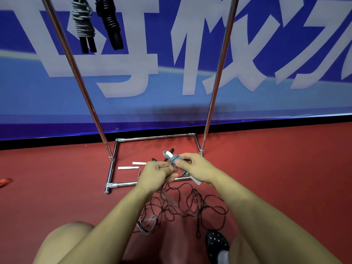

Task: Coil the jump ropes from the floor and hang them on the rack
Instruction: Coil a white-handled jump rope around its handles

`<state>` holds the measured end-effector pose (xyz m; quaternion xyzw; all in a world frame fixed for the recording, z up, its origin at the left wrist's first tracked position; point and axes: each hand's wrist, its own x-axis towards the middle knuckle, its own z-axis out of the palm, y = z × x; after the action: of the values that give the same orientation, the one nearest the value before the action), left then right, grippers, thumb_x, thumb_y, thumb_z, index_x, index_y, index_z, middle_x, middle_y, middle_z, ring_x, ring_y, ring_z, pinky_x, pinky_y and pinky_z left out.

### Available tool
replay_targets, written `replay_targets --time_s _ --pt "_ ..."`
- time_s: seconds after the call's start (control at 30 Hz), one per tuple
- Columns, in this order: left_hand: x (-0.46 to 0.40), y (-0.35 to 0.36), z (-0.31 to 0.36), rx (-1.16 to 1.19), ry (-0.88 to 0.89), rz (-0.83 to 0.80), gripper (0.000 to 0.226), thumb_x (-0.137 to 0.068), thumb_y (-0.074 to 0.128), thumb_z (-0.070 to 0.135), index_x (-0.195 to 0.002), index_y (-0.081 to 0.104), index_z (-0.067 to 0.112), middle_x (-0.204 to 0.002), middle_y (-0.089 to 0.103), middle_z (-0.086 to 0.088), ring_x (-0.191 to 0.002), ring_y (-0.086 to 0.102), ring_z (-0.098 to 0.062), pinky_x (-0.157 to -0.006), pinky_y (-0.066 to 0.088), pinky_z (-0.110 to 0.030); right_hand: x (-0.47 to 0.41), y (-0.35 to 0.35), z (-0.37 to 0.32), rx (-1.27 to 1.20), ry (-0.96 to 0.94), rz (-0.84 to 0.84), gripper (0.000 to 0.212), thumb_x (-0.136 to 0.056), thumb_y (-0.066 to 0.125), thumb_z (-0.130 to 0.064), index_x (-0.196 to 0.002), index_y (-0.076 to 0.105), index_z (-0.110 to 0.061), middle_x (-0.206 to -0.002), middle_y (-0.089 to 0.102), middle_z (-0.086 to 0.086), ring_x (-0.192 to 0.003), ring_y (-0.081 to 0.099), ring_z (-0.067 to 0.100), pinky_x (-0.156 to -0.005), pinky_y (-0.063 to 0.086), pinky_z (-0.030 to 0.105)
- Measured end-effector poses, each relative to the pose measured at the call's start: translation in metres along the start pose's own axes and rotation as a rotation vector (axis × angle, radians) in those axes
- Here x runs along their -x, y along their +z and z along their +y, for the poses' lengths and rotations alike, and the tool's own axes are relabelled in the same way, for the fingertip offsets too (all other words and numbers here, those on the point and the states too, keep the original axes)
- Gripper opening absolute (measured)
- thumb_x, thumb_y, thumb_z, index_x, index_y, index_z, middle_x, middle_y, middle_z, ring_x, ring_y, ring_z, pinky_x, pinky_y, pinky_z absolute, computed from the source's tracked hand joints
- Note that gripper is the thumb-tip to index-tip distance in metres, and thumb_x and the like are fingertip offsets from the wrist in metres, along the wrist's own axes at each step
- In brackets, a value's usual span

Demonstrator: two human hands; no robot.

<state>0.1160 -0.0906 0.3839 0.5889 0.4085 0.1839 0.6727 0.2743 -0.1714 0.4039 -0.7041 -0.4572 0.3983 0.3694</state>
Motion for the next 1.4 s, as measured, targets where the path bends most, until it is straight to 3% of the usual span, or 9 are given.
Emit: replay_targets --time_s 0.23,0.43,0.53,0.63,0.77,0.93,1.0,1.1,1.4 --pt "0.002 0.001 0.003 0.04 -0.007 0.09 0.011 -0.095 0.069 0.006 -0.095 0.077 -0.002 -0.094 0.078 -0.015 -0.078 0.076 -0.017 -0.072 0.061 -0.026 -0.005 0.0 0.006 0.037 0.008 0.049 0.041 -0.095 0.072 -0.032 -0.132 0.066 -0.018 -0.123 0.07 -0.007 -0.115 0.063 0.008 -0.107 0.047 0.032" --pt "0.01 0.006 0.014 0.168 -0.021 0.055 0.025 -0.097 0.067 0.024 -0.098 0.078 0.001 -0.094 0.078 -0.018 -0.093 0.077 -0.027 -0.089 0.06 -0.038 -0.002 -0.006 0.001 -0.02 -0.022 0.132 0.04 -0.079 0.089 -0.026 -0.115 0.072 -0.021 -0.106 0.073 -0.005 -0.092 0.065 0.001 -0.085 0.053 0.026" --pt "0.014 0.006 0.019 0.115 0.029 0.056 0.033 -0.096 0.069 0.034 -0.092 0.081 0.004 -0.088 0.078 -0.017 -0.08 0.075 -0.022 -0.079 0.062 -0.031 0.001 -0.007 0.002 -0.042 -0.011 0.103 0.045 -0.071 0.094 -0.027 -0.106 0.065 -0.026 -0.096 0.071 0.001 -0.078 0.067 0.01 -0.084 0.06 0.039" --pt "0.016 0.002 0.025 0.061 0.104 -0.004 0.029 -0.094 0.07 0.035 -0.091 0.082 0.009 -0.08 0.075 -0.008 -0.066 0.062 -0.011 -0.064 0.053 -0.024 0.007 -0.01 -0.002 -0.188 0.017 -0.082 0.041 -0.086 0.083 -0.028 -0.119 0.06 -0.023 -0.113 0.069 0.003 -0.096 0.069 0.011 -0.096 0.058 0.044" --pt "0.018 -0.002 0.031 0.05 0.118 -0.067 0.031 -0.092 0.071 0.036 -0.094 0.082 0.007 -0.084 0.076 -0.012 -0.067 0.063 -0.011 -0.059 0.05 -0.021 0.014 -0.01 -0.01 -0.416 0.075 -0.331 0.034 -0.101 0.063 -0.019 -0.134 0.056 -0.02 -0.122 0.071 0.004 -0.107 0.073 0.029 -0.078 0.063 0.041" --pt "0.016 -0.011 0.033 -0.208 0.0 -0.037 0.059 -0.085 0.069 0.062 -0.068 0.067 0.006 -0.052 0.05 -0.006 -0.042 0.039 -0.015 -0.044 0.033 -0.022 0.008 -0.012 -0.006 -0.265 0.019 -0.211 0.028 -0.099 0.068 -0.023 -0.121 0.058 -0.01 -0.09 0.071 0.009 -0.068 0.065 0.023 -0.06 0.055 0.034" --pt "0.017 -0.012 0.032 -0.185 -0.087 -0.125 0.063 -0.089 0.06 0.068 -0.073 0.063 0.007 -0.05 0.034 -0.001 -0.04 0.027 -0.014 -0.041 0.023 -0.023 0.006 -0.009 -0.004 -0.293 0.031 -0.214 0.026 -0.098 0.069 -0.021 -0.119 0.059 -0.008 -0.081 0.065 0.008 -0.064 0.059 0.021 -0.061 0.052 0.035" --pt "0.019 -0.013 0.033 -0.164 -0.248 -0.268 0.072 -0.091 0.045 0.075 -0.081 0.067 0.008 -0.052 0.044 -0.001 -0.037 0.027 -0.011 -0.037 0.02 -0.021 0.004 -0.006 -0.004 -0.31 0.012 -0.192 0.023 -0.098 0.068 -0.016 -0.119 0.061 -0.009 -0.08 0.067 0.006 -0.073 0.065 0.021 -0.071 0.057 0.036" --pt "0.013 -0.01 0.028 -0.119 0.038 -0.024 0.031 -0.103 0.059 0.027 -0.083 0.075 0.01 -0.052 0.053 0.005 -0.043 0.027 -0.009 -0.043 0.021 -0.022 0.0 -0.011 -0.002 -0.384 0.101 -0.029 0.012 -0.097 0.069 -0.013 -0.108 0.067 -0.007 -0.08 0.064 0.004 -0.063 0.057 0.014 -0.065 0.053 0.03"
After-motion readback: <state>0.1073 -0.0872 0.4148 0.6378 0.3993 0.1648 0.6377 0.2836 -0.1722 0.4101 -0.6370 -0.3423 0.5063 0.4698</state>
